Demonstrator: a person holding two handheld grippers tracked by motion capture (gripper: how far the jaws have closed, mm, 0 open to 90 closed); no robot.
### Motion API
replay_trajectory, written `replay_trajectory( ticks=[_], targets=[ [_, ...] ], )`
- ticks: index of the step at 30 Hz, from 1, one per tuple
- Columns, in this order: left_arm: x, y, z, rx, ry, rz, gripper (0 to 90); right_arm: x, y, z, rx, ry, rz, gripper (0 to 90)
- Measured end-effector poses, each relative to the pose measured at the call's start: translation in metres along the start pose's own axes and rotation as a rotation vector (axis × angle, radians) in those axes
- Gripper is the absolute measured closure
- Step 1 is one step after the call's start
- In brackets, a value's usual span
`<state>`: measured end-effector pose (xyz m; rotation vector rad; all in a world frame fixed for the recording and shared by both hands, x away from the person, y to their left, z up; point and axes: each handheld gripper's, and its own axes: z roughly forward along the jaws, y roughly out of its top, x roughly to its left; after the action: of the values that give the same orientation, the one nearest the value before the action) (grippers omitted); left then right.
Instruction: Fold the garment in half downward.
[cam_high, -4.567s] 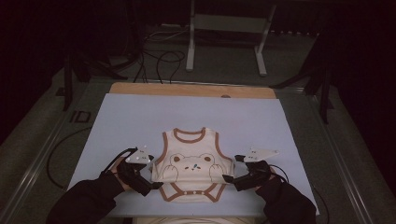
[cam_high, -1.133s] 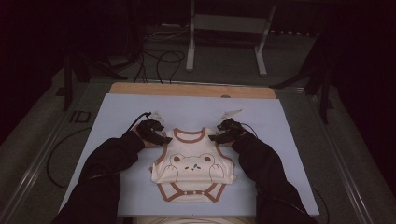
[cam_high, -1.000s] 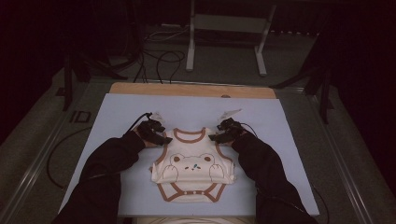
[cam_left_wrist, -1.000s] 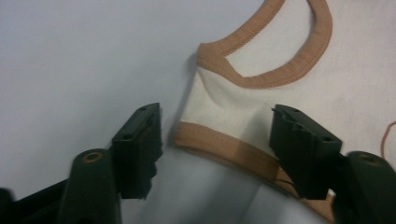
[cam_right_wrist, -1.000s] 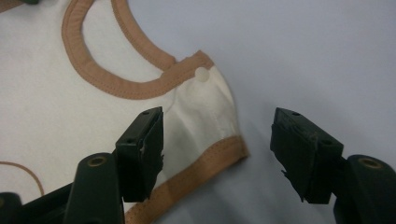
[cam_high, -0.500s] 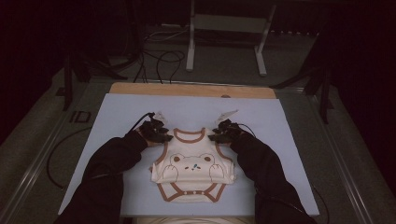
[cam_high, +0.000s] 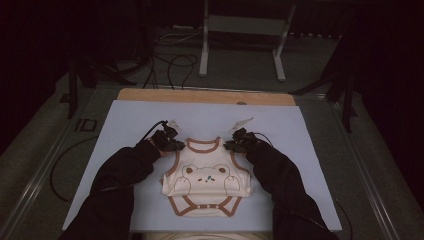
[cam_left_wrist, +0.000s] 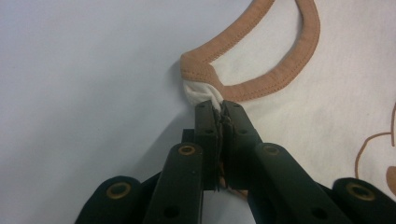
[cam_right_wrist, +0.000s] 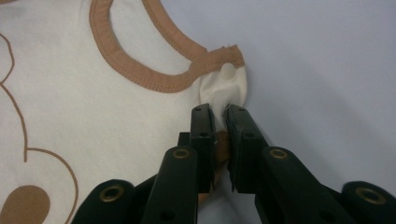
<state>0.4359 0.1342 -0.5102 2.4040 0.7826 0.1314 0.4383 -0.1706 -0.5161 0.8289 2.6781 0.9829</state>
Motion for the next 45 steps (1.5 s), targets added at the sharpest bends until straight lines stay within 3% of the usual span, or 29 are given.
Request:
replay_trajectory(
  ticks=[7, 20, 36, 45],
  targets=[
    [0.003, -0.004, 0.0, -0.031, -0.021, -0.015, 87.3, 0.002, -0.001, 0.0, -0.007, -0.011, -0.016, 82.9],
    [0.003, -0.002, -0.003, -0.024, -0.023, 0.005, 87.4, 0.001, 0.004, -0.004, -0.001, -0.016, -0.017, 83.0],
    [-0.003, 0.013, -0.031, -0.078, -0.013, 0.049, 87.4, 0.0, 0.016, -0.025, -0.052, -0.025, -0.019, 82.9],
    [-0.007, 0.023, -0.051, -0.131, -0.013, 0.07, 87.4, 0.0, 0.027, -0.04, -0.088, -0.047, -0.025, 82.9]
  ],
)
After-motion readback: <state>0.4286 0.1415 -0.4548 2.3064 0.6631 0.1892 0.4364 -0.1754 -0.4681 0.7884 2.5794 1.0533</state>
